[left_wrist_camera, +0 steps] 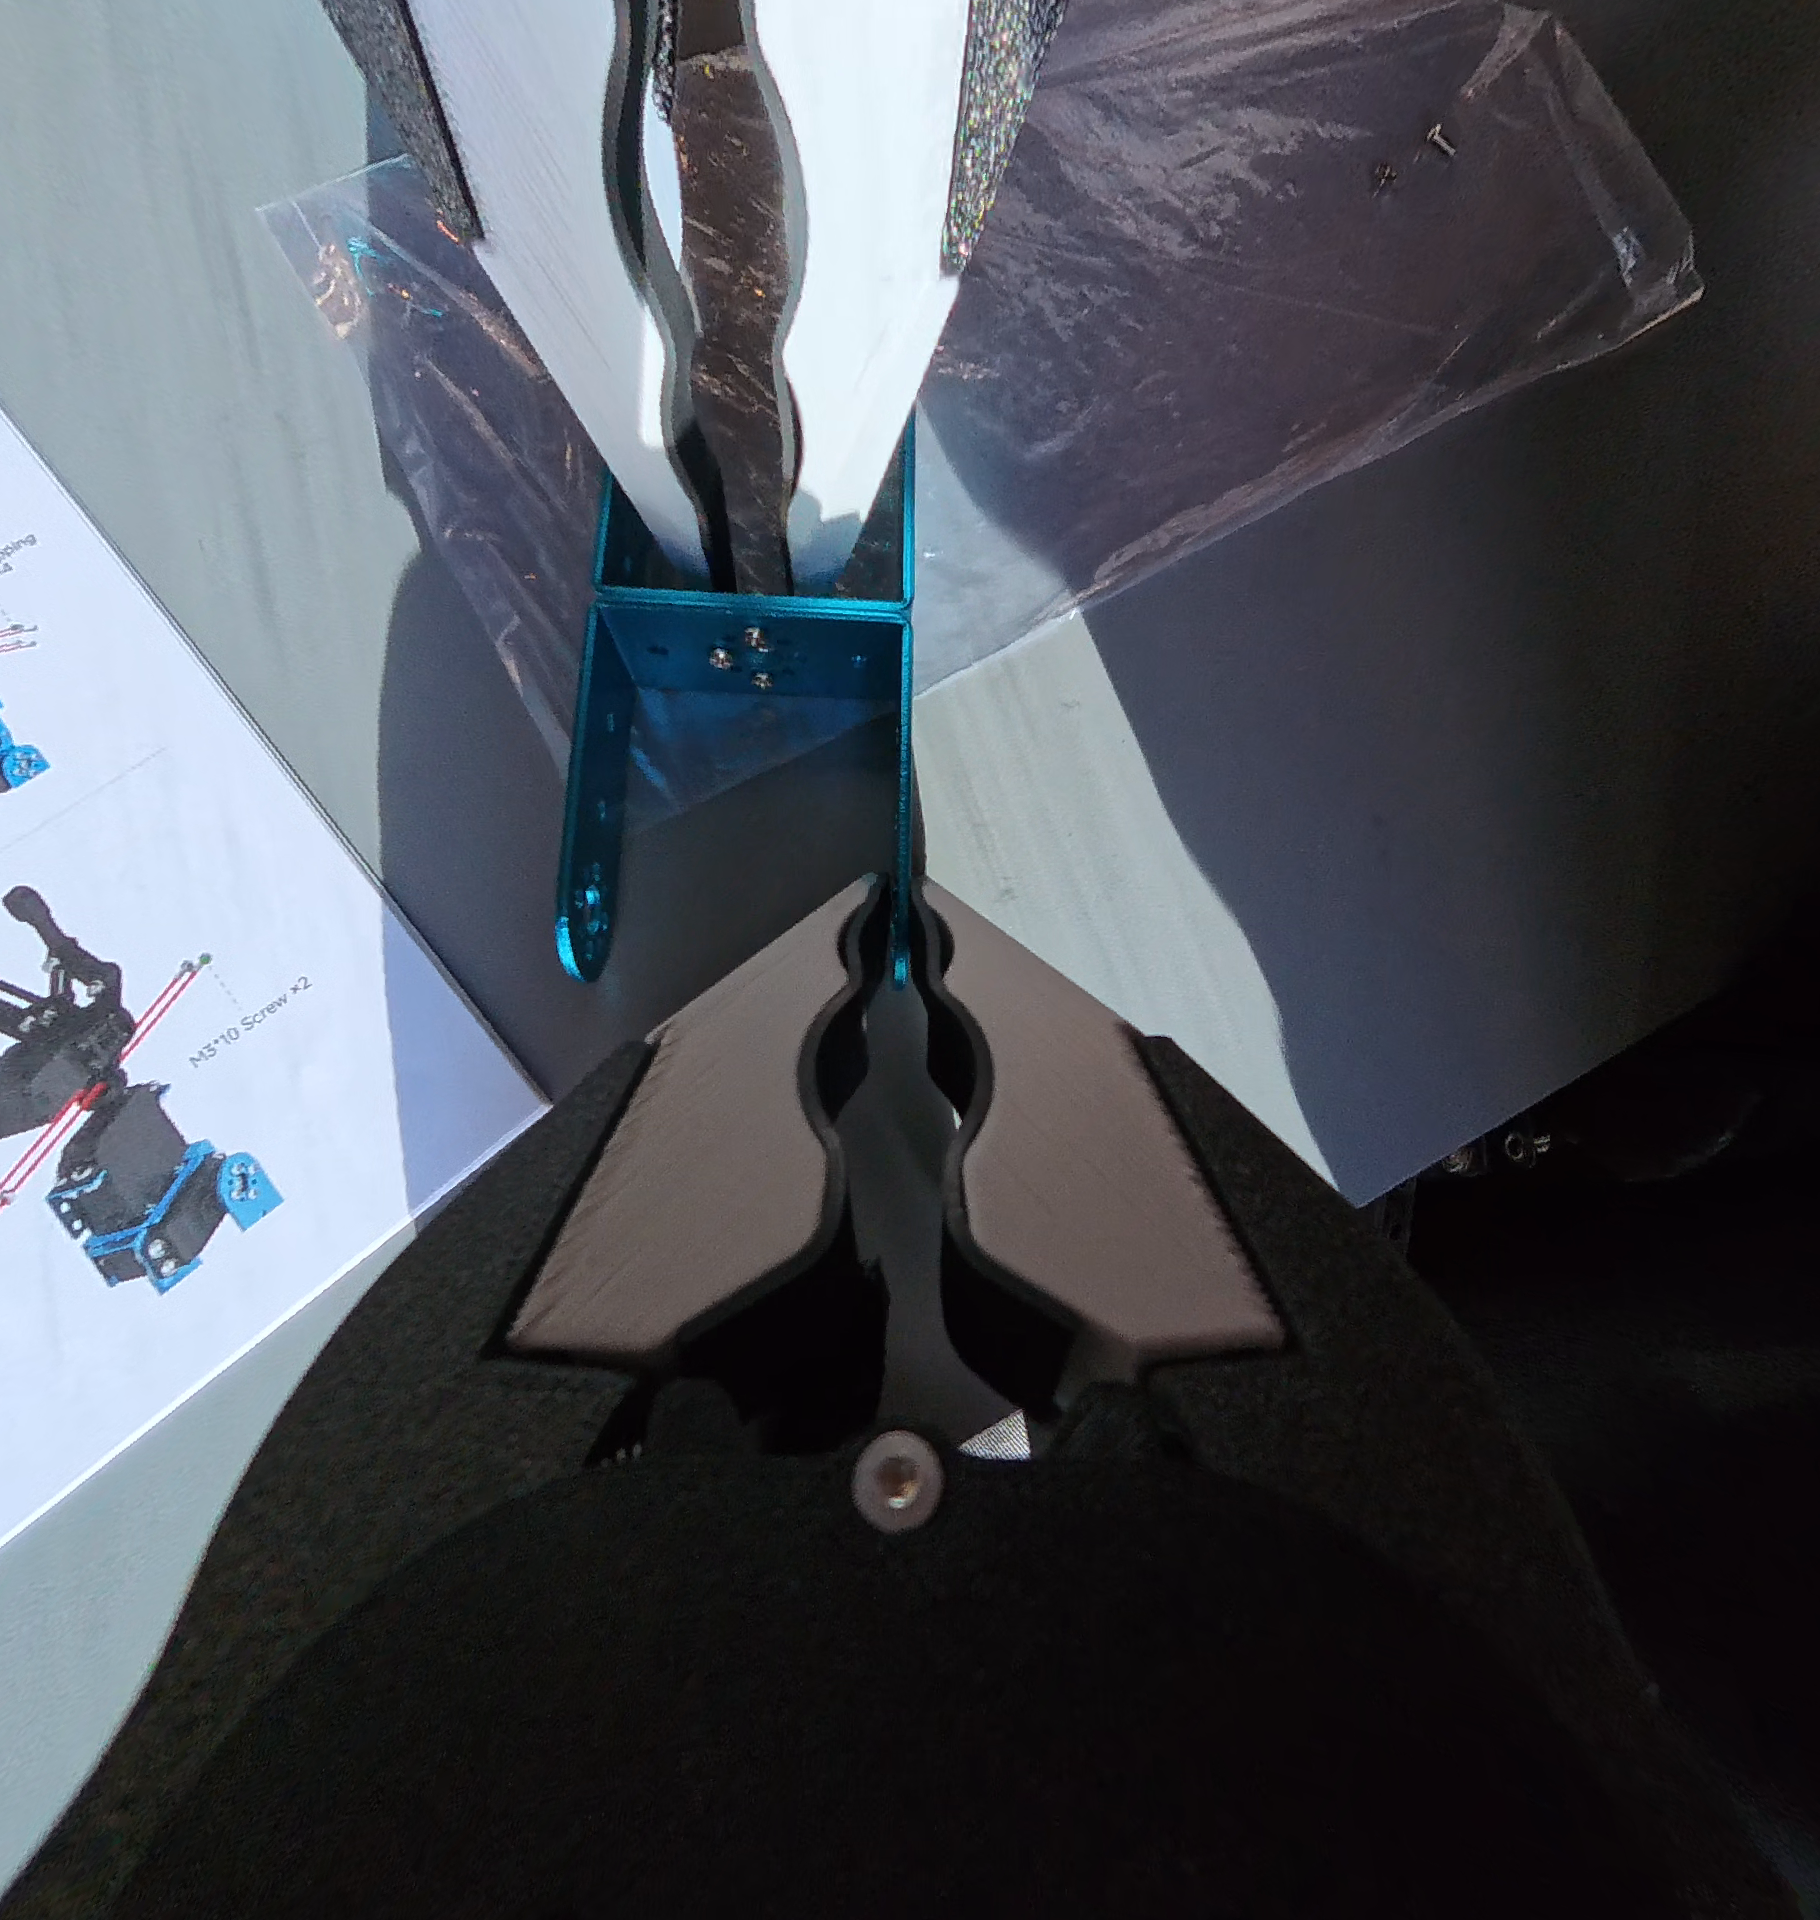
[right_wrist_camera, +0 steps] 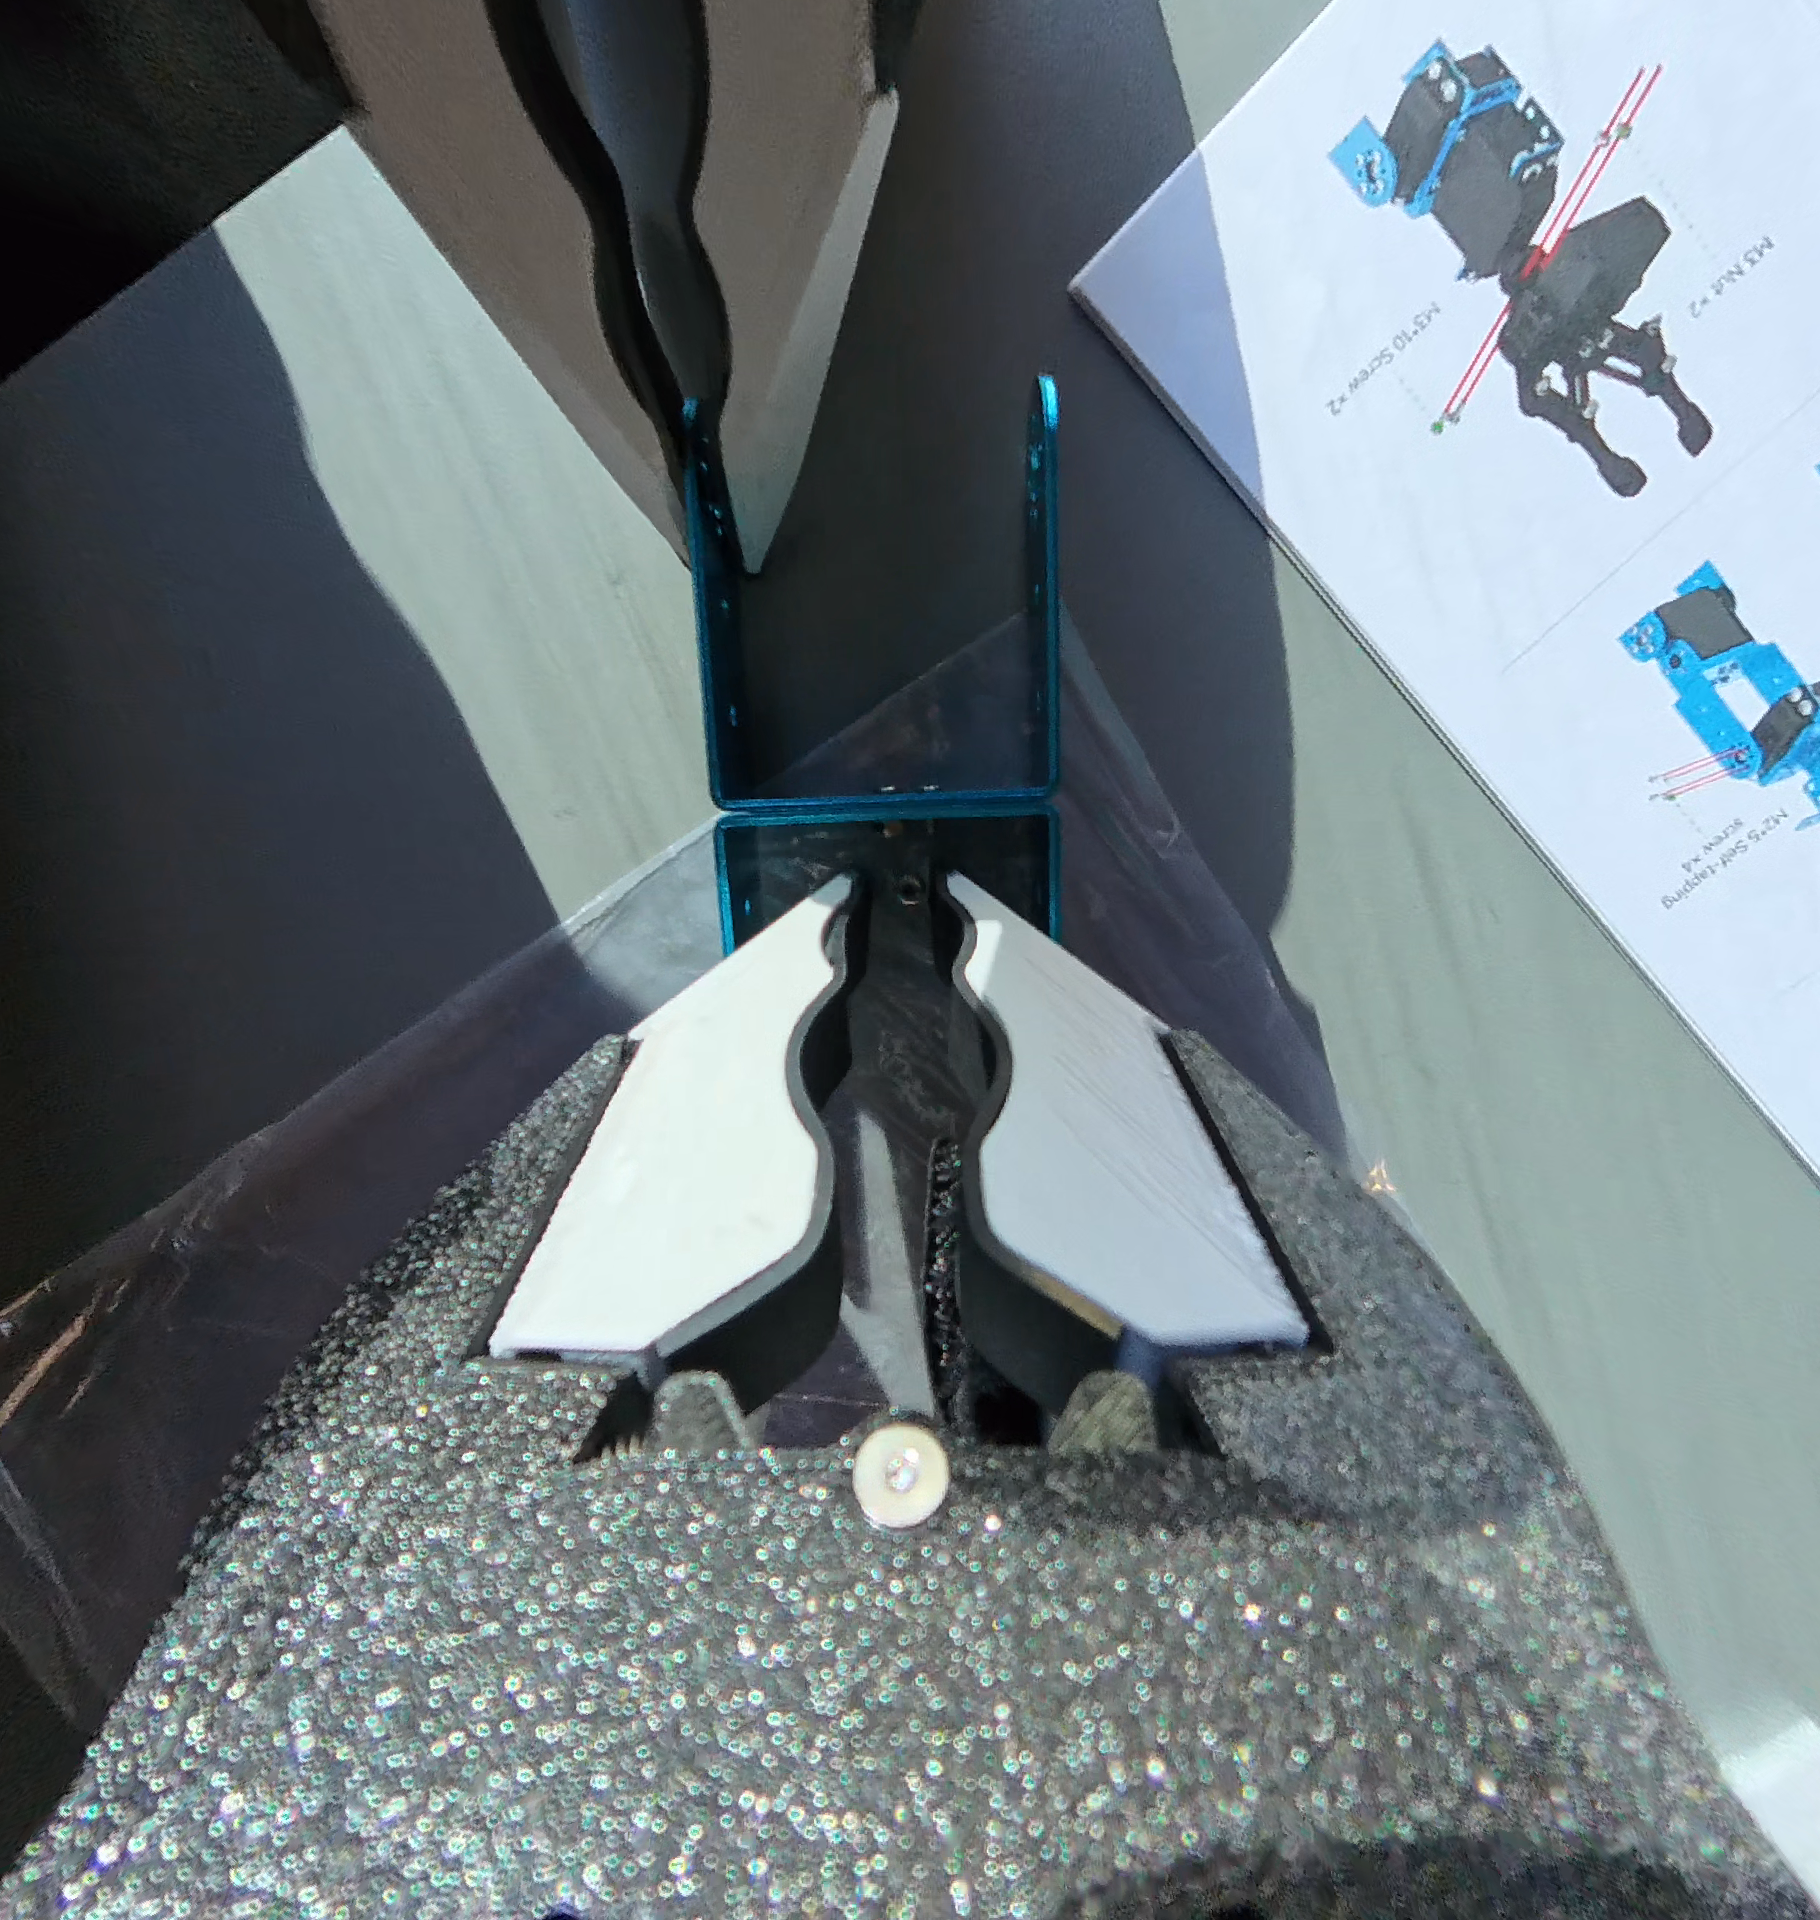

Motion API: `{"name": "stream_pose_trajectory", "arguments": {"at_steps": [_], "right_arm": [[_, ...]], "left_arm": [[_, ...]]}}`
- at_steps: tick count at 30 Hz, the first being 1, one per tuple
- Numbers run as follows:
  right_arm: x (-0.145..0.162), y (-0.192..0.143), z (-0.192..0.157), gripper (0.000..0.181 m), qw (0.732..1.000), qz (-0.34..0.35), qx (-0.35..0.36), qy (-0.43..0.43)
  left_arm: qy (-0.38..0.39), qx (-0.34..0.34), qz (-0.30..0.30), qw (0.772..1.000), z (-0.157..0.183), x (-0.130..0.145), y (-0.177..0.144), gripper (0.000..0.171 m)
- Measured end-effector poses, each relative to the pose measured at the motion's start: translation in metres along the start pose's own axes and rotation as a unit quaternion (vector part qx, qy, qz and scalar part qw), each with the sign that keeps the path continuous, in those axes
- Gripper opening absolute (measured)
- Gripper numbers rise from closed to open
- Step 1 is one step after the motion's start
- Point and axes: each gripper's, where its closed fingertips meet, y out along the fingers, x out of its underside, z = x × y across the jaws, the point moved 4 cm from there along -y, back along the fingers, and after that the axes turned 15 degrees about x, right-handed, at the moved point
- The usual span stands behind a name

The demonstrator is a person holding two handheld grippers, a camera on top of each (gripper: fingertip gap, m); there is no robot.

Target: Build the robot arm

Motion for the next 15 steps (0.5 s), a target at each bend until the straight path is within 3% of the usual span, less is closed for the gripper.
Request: {"name": "stream_pose_trajectory", "arguments": {"at_steps": [13,15], "right_arm": [[0.0034,-0.0013,-0.0031,0.004,0.999,0.022,0.012,0.025],[0.0042,-0.0014,-0.0031,0.005,0.999,0.028,0.012,0.034]], "left_arm": [[-0.001,0.001,-0.001,1.000,0.0007,0.0006,-0.0007,0.002],[0.000,0.004,0.003,1.000,0.0015,-0.0008,-0.0006,0.010]]}}
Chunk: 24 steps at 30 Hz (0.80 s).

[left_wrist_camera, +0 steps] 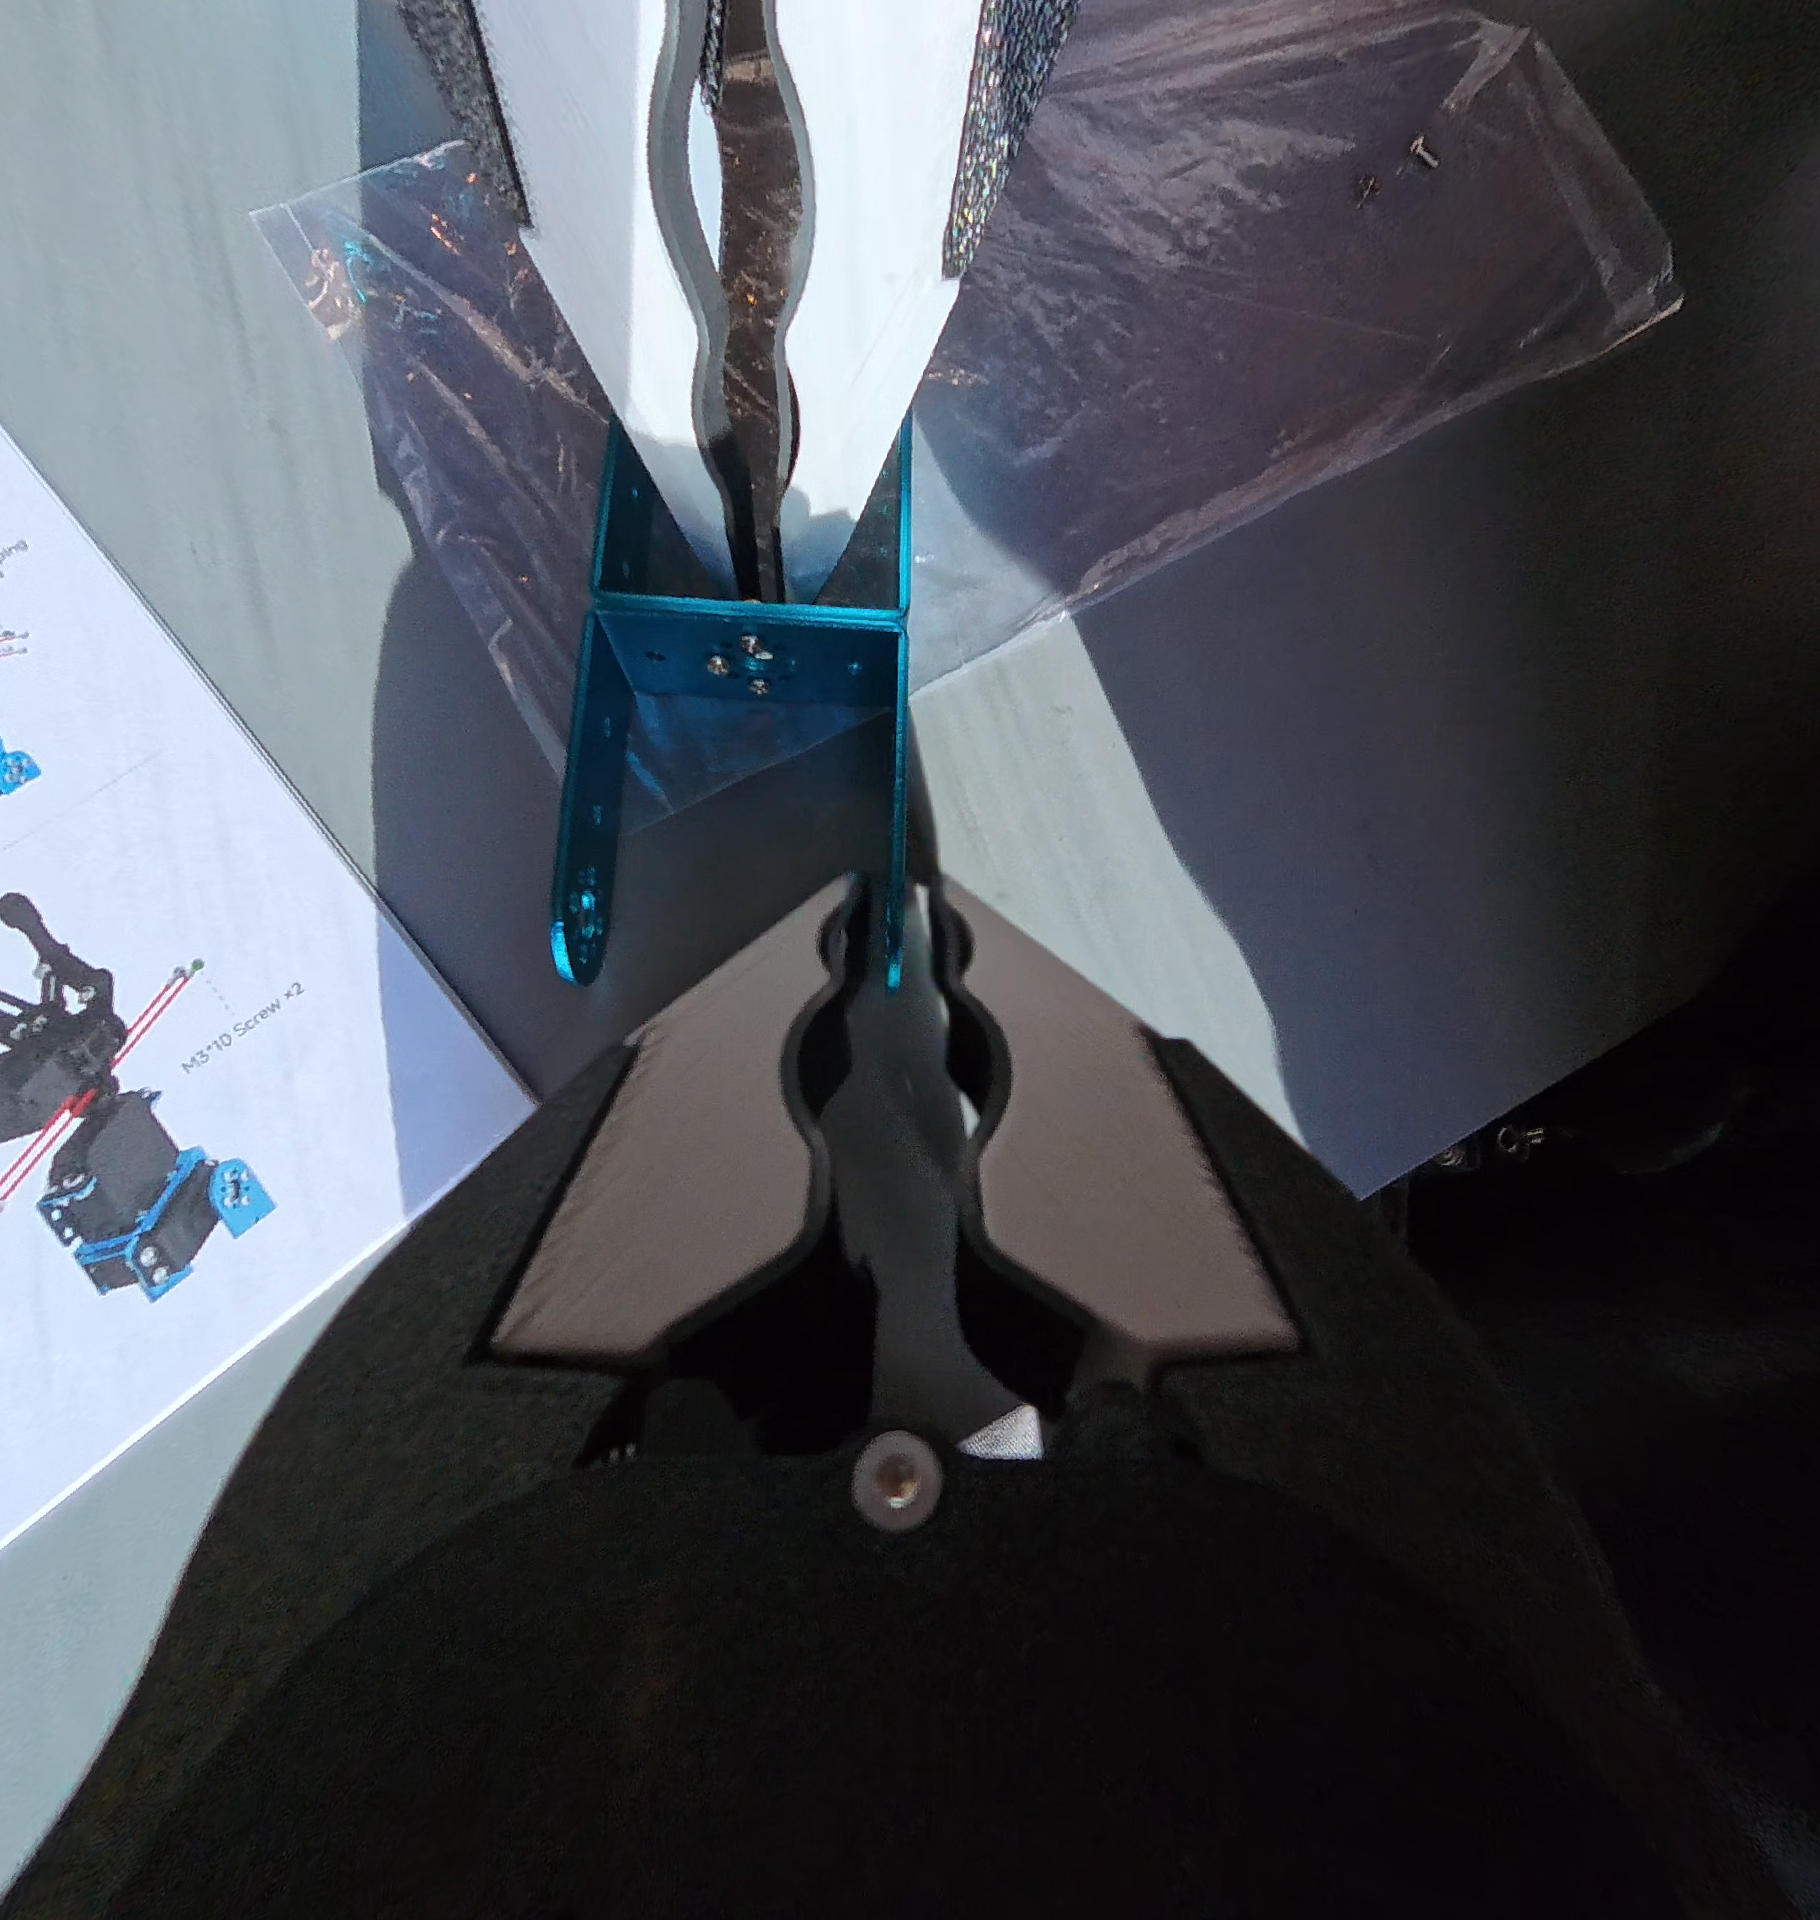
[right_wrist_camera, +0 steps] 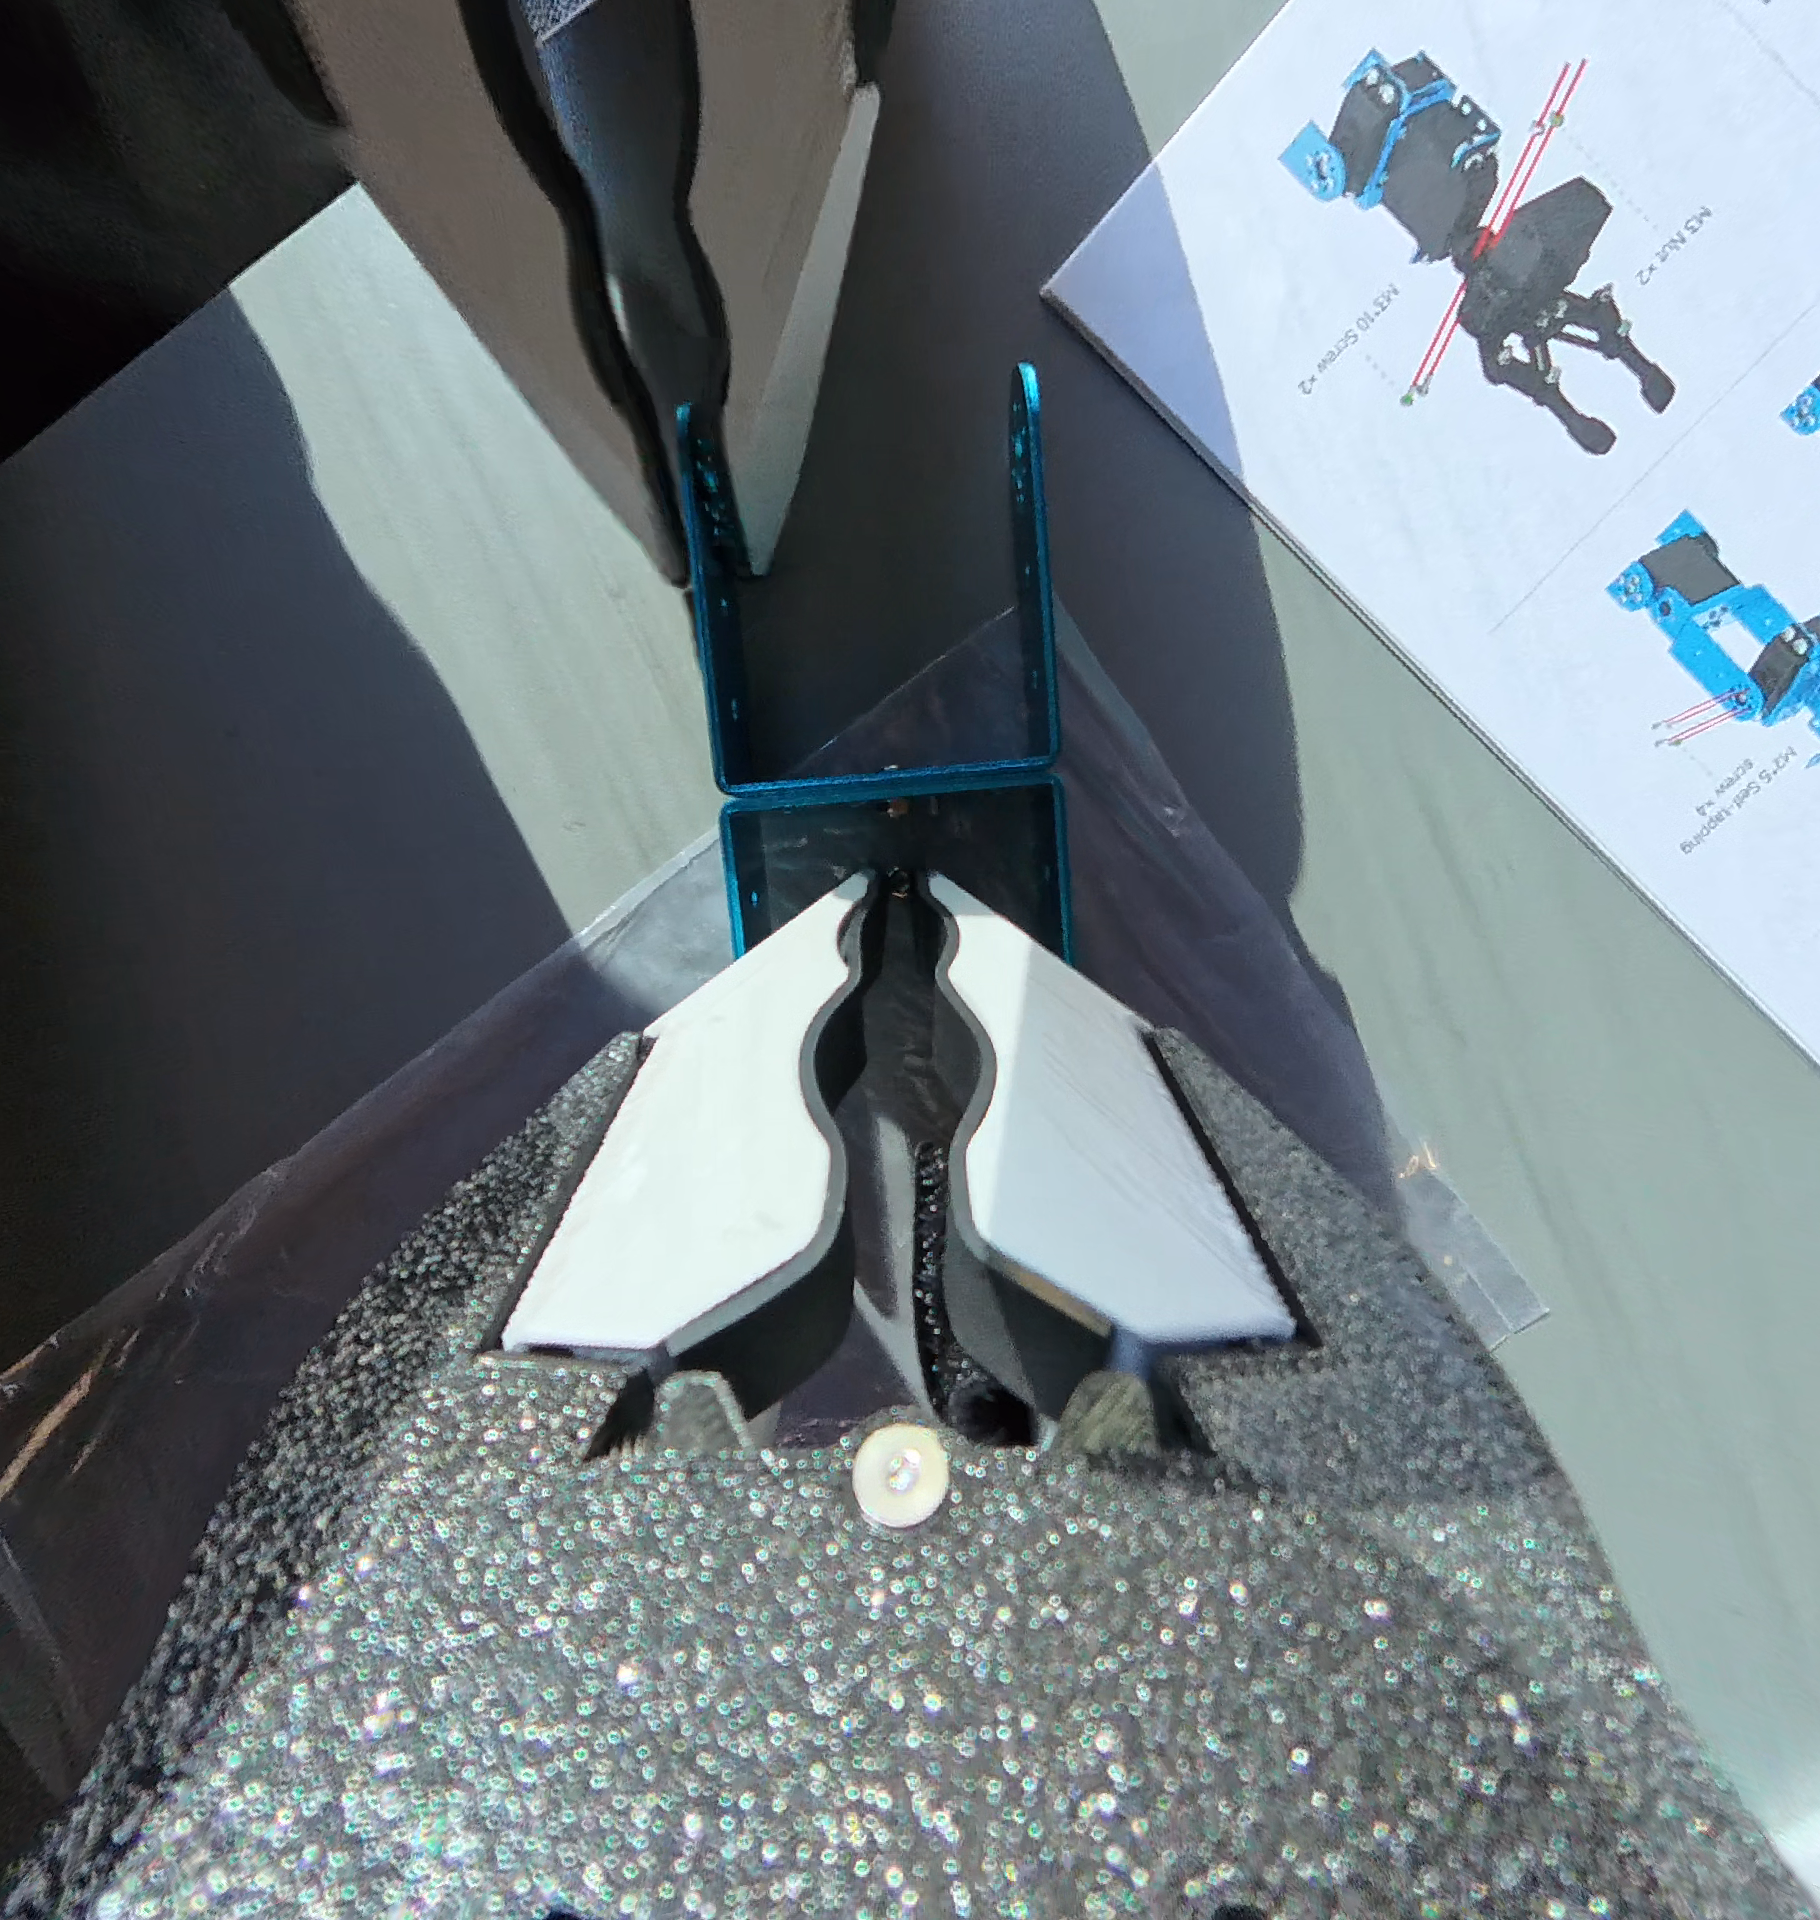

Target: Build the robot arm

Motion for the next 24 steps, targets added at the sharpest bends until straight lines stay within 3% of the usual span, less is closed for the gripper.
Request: {"name": "stream_pose_trajectory", "arguments": {"at_steps": [2,9,17,24], "right_arm": [[0.000,0.000,0.000,0.004,1.000,0.004,0.000,0.008],[0.002,0.000,0.000,0.004,0.999,0.024,0.000,0.032],[0.000,-0.015,0.003,0.000,0.987,0.124,-0.024,0.102],[0.013,-0.015,0.004,0.001,0.994,0.069,0.017,0.084]], "left_arm": [[-0.003,0.006,0.008,1.000,0.001,-0.003,0.000,0.027],[0.005,0.000,0.019,1.000,-0.006,-0.015,0.002,0.041],[0.009,0.006,0.020,1.000,-0.010,-0.019,0.014,0.047],[0.026,-0.004,-0.002,1.000,-0.013,-0.022,0.021,0.041]]}}
